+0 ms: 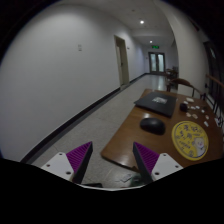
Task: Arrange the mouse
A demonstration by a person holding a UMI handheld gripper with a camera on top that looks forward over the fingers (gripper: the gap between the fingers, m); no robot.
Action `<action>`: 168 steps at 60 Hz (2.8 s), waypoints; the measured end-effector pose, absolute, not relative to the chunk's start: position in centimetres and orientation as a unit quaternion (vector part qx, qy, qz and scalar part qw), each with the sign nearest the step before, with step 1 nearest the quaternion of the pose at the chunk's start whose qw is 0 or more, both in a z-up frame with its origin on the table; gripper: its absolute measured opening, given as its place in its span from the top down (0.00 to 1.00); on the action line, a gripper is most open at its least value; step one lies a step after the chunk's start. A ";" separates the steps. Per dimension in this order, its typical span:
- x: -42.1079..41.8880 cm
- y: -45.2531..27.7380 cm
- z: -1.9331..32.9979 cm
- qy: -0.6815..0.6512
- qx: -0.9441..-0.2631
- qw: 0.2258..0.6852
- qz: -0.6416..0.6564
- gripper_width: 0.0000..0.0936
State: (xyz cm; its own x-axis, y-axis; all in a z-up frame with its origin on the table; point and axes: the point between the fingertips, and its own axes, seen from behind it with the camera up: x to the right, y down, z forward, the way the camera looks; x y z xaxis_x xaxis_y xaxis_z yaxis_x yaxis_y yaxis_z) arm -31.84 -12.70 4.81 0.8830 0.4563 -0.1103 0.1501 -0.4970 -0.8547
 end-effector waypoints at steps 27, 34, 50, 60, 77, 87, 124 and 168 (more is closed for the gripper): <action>-18.4 -0.5 2.4 -0.133 -0.868 0.475 0.066 0.12; -17.6 2.1 0.4 -0.139 -0.876 0.459 0.053 0.12; -19.3 6.0 -1.3 -0.164 -0.881 0.441 0.043 0.13; -19.9 9.1 -1.3 -0.163 -0.883 0.439 0.036 0.14; -21.4 11.4 -1.9 -0.144 -0.892 0.424 0.069 0.35; -21.0 11.2 -1.8 -0.139 -0.887 0.438 0.049 0.60; -0.1 3.0 4.3 -0.004 -0.864 0.503 0.030 0.65; 5.5 -7.1 6.1 -0.057 -0.850 0.521 0.059 0.09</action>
